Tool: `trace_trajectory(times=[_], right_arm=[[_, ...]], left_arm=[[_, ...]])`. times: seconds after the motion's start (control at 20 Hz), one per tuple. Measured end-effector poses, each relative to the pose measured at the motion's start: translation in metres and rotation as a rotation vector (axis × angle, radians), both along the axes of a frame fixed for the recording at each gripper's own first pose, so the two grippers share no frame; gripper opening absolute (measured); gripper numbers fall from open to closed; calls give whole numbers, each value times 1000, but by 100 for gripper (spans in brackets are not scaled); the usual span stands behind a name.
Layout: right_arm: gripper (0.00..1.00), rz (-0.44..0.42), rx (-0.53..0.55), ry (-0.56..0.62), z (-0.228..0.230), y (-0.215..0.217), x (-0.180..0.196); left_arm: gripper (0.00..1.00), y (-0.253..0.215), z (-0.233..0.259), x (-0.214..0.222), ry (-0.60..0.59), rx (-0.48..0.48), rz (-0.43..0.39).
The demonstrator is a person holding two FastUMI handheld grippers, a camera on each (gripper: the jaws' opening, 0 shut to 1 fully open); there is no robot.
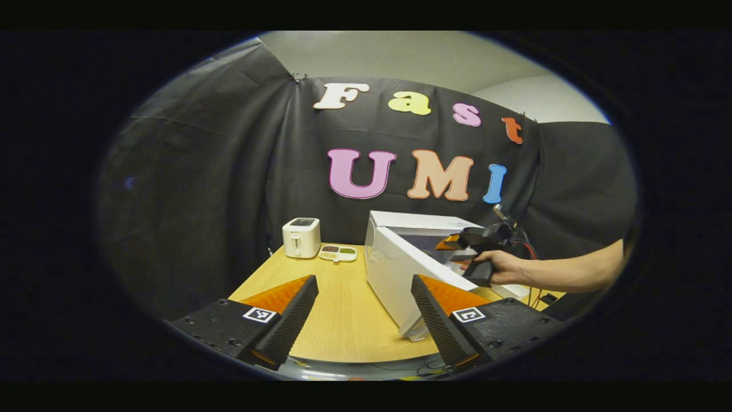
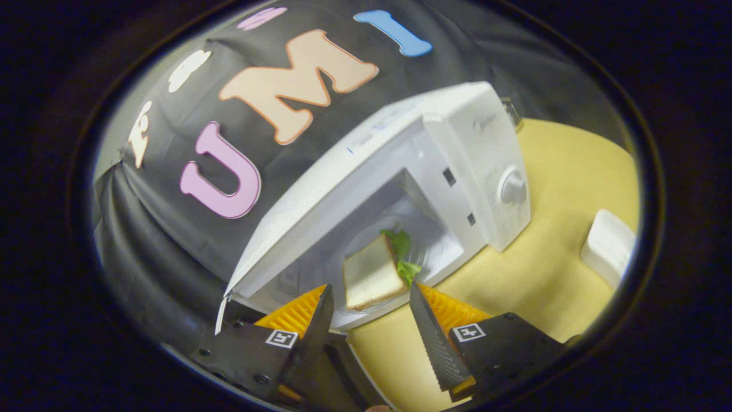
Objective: Open the microwave oven with the left hand, put the food in, and close the microwave oven.
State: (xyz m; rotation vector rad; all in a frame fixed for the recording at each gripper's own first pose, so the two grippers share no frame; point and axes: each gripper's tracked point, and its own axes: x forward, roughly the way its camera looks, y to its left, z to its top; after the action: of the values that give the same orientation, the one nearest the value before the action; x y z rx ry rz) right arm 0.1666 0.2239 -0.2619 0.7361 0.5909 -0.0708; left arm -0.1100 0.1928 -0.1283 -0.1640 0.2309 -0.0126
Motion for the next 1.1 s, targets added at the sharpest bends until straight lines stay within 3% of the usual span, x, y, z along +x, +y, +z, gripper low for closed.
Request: trace_trajectory(times=[0.25,0.5,0.6,0.65,0.7,0.75,0.8,0.85,0.9,0.95,1.0,1.05,1.1], right_arm=[[71,71,-127,-170,73,-39,-25],[70,135,-364,-353,139,-81,-55],[71,140,-432,-410,166,-96,-73],[71,137,-466,-430,177,-104,-80],[71,139,-511,-447,186,-113,-88],[70,135,-575,-473,193,-125,-94],[72,134,-643,-502,203,-138,-99],[71,139,-702,-517,208,-144,-106],[82,143,-736,-524,213,-151,-113],[76,151,-750,-523,215,-155,-120],[83,148,-764,-523,217,-162,-126],[93,121,-781,-526,224,-175,-128],[94,97,-795,-528,230,-187,-130]], left_arm=[[96,-6,-8,12,-7,47,-13],[87,-15,-15,30,6,30,-25],[76,-16,-21,37,18,41,-33],[65,-17,-26,40,29,48,-37],[67,-18,-32,42,51,56,-44],[60,-18,-39,44,73,62,-38],[58,-15,-42,47,83,69,-15],[46,-14,-44,50,95,69,-2],[41,-18,-45,52,97,62,-8],[24,-25,-46,53,97,62,-14],[7,-28,-47,55,98,69,-13],[4,-27,-50,57,98,76,-7],[0,-31,-52,58,109,77,-13]])
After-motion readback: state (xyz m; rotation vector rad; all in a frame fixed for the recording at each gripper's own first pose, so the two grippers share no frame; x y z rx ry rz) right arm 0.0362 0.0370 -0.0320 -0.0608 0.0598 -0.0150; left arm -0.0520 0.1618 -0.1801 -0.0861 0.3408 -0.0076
